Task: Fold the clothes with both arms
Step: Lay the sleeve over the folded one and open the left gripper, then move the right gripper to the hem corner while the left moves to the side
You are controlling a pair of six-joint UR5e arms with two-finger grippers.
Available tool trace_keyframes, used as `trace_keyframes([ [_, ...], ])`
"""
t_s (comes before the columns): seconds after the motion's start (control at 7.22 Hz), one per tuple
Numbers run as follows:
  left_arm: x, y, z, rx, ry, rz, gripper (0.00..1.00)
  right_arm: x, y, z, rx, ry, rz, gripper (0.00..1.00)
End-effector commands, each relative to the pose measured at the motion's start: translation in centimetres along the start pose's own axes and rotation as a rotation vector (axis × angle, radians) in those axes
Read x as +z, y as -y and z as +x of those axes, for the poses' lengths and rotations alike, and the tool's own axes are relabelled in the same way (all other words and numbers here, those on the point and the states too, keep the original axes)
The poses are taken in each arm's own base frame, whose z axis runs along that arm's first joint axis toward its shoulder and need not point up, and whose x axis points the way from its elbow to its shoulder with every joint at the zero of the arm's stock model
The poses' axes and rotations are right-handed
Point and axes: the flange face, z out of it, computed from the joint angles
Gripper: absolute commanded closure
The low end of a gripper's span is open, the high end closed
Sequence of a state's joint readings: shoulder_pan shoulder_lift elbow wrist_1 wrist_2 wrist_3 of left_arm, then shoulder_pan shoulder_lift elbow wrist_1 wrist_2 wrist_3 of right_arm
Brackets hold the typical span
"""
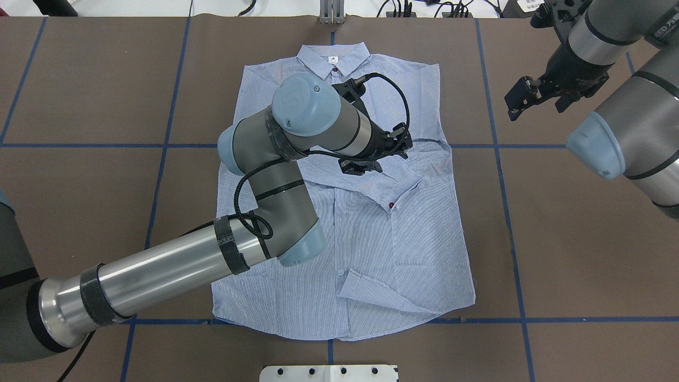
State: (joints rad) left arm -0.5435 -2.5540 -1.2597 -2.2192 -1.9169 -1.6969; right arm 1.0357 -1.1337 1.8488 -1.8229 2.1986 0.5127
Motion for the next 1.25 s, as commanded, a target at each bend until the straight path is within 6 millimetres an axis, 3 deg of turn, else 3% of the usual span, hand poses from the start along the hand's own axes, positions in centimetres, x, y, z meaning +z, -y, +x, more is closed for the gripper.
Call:
trace_keyframes([
  [0.0, -0.2, 0.1, 0.0, 0.035, -0.006, 0.022, 0.00, 0.1, -0.4, -0.5, -0.007, 0.046, -0.023, 0.00],
  [0.14, -0.1, 0.5, -2.1, 0.027, 0.016, 0.024, 0.00, -0.1, -0.6, -1.0, -0.017, 0.074, -0.002, 0.00],
  [0.28, -0.8, 0.8, -5.6, 0.023, 0.032, 0.025, 0.00, 2.2, -3.6, -2.4, 0.026, 0.088, -0.012, 0.00],
  [0.42, -4.0, 0.3, -8.3, 0.029, 0.020, 0.026, 0.00, 3.2, -5.3, -3.9, 0.088, 0.109, 0.051, 0.00],
  [0.55, -6.8, -0.6, -8.8, 0.046, 0.064, 0.029, 0.00, 5.2, -8.3, -4.5, 0.111, 0.131, 0.037, 0.00],
  [0.69, -9.8, -1.5, -7.8, 0.111, 0.131, 0.033, 0.00, 6.1, -9.8, -6.0, 0.141, 0.147, 0.026, 0.00],
  [0.83, -12.6, -1.5, -7.4, 0.136, 0.147, 0.047, 0.00, 8.3, -11.6, -7.9, 0.163, 0.128, -0.001, 0.00],
  [1.11, -17.1, -2.1, -11.0, 0.173, 0.167, 0.052, 0.00, 12.6, -15.9, -10.1, 0.175, 0.107, -0.001, 0.00],
])
